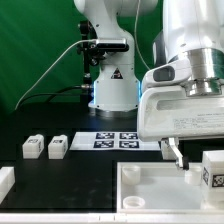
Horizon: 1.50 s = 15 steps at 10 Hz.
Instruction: Assemble one leg
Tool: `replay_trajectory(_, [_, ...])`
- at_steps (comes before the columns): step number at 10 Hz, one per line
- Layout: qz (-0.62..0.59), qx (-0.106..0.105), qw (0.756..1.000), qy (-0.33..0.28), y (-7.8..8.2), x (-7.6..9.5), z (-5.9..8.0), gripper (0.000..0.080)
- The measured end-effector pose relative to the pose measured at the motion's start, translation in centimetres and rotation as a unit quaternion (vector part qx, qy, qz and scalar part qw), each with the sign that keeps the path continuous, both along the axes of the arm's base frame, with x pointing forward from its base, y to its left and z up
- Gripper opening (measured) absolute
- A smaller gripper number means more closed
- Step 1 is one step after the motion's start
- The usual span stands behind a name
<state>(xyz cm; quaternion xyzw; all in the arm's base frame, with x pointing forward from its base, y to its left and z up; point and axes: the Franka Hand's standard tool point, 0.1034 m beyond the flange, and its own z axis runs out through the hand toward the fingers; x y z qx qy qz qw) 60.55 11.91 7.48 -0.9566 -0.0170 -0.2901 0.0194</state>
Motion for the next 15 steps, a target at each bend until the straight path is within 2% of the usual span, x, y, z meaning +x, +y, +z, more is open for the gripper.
replay_trajectory(1, [0.000,0.000,1.000,0.001,0.0,0.0,0.0,0.0649])
replay_trajectory(2, [-0.002,0.009,0.999,0.043,0.4,-0.2,-0.1,0.0649])
replay_trajectory(3, [-0.003,0.014,0.999,0.042,0.5,0.7,1.4,0.0649])
replay_trajectory(4, [-0.005,0.015,0.999,0.049,0.3,1.1,1.6,0.0649])
replay_trajectory(5, [-0.002,0.020,0.994,0.106,0.3,0.9,1.1,0.0649])
replay_trajectory(6, [-0.001,0.025,0.988,0.149,0.0,1.6,1.5,0.0649])
replay_trajectory(7, [0.001,0.030,0.976,0.215,-0.4,1.5,1.3,0.0649])
replay_trajectory(8, [0.003,0.029,0.968,0.248,-0.9,2.2,1.0,0.0649])
replay_trajectory(9, [0.008,0.029,0.951,0.308,-1.2,1.2,0.7,0.0649])
replay_trajectory(10, [0.003,0.030,0.949,0.315,-1.5,2.1,0.9,0.0649])
replay_trajectory(11, [-0.025,0.038,0.948,0.316,-1.1,2.0,0.8,0.0649])
replay_trajectory(12, [-0.021,0.036,0.948,0.316,-1.2,2.0,0.7,0.0619])
replay_trajectory(13, [-0.023,0.037,0.948,0.316,-1.3,2.0,0.7,0.0438])
replay_trajectory(14, [-0.023,0.036,0.948,0.316,-1.4,2.0,0.7,0.0291])
replay_trajectory(15, [-0.023,0.036,0.948,0.316,-1.4,2.0,0.7,0.0291])
